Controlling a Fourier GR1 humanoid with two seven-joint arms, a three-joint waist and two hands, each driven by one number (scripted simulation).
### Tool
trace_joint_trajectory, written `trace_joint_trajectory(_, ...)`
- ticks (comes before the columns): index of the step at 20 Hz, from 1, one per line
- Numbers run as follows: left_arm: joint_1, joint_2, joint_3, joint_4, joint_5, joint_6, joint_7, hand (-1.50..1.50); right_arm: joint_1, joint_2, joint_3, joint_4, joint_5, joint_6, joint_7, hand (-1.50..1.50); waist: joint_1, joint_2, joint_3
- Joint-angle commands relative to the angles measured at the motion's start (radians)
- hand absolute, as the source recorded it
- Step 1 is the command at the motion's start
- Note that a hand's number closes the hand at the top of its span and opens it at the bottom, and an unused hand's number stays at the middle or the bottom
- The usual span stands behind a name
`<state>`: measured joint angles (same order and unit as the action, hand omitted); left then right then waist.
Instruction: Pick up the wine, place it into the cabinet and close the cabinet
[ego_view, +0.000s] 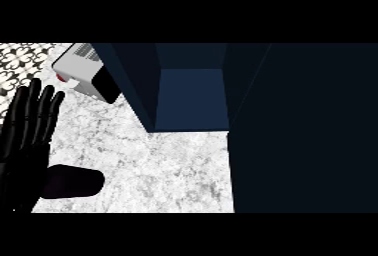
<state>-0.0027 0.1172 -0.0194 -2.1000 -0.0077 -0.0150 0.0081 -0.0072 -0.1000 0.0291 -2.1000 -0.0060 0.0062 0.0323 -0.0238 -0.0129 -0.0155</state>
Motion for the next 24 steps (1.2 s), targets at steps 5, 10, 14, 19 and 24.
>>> trace_joint_trajectory(5,0.02,0.164,0.222,0.045,0.374,-0.303,-0.162,-1.5,0.113,-0.045,-0.076,-0.09,-0.058,0.056,-0.056,-1.5,0.021,0.01,0.015)
trace_joint_trajectory(10,0.065,0.091,0.13,0.094,0.634,-0.317,0.063,-1.5,0.185,-0.065,0.047,-0.129,-0.21,0.186,0.087,-1.5,0.017,0.008,0.016)
trace_joint_trajectory(14,0.097,0.151,0.193,0.074,0.771,-0.344,0.136,-1.5,0.189,-0.069,0.03,-0.15,-0.249,0.192,0.131,-1.5,0.026,0.011,0.016)
trace_joint_trajectory(19,0.102,0.147,0.215,0.01,0.822,-0.313,0.204,-1.5,0.161,-0.111,-0.08,-0.214,-0.377,0.223,0.23,-1.5,0.024,0.012,0.016)
trace_joint_trajectory(24,0.122,0.134,0.259,0.013,0.828,-0.352,0.206,-1.5,0.212,-0.047,-0.008,-0.301,-0.286,0.194,0.261,-1.5,0.024,0.012,0.015)
